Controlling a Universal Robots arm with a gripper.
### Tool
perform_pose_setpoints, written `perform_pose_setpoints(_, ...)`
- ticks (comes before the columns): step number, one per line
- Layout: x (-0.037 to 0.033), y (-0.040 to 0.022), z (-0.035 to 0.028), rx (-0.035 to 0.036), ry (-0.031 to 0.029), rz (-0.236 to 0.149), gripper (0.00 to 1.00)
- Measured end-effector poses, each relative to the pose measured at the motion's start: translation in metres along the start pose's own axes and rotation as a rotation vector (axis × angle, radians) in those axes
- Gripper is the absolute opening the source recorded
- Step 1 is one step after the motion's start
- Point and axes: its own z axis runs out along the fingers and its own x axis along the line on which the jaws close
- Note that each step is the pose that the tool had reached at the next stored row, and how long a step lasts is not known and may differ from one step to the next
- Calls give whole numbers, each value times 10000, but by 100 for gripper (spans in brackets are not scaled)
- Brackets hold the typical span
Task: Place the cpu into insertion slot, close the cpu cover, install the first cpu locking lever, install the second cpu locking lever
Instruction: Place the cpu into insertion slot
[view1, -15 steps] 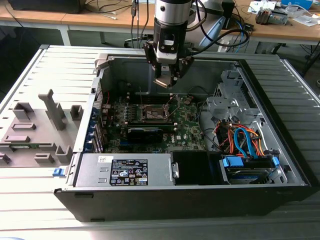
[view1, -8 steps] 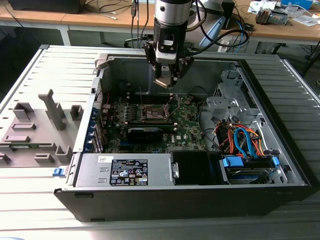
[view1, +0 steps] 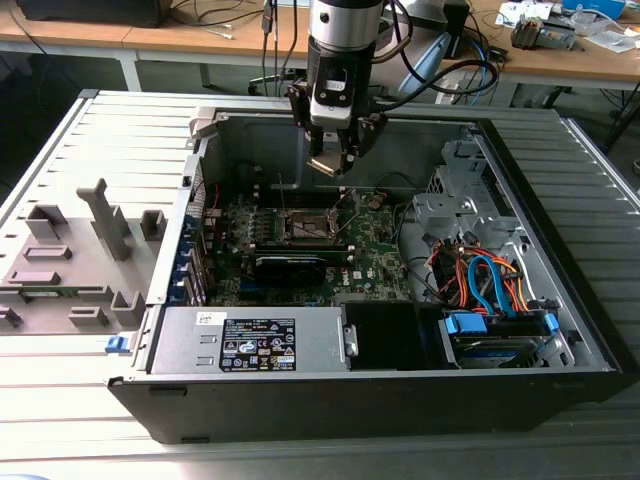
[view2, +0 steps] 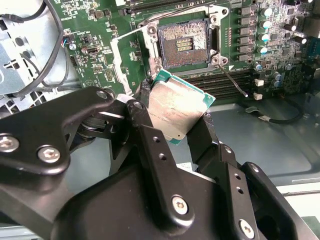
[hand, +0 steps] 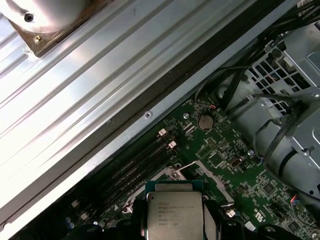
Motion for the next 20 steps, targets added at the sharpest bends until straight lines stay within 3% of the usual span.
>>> perform_pose_setpoints(20,0,0,8,-2,-19,378,55)
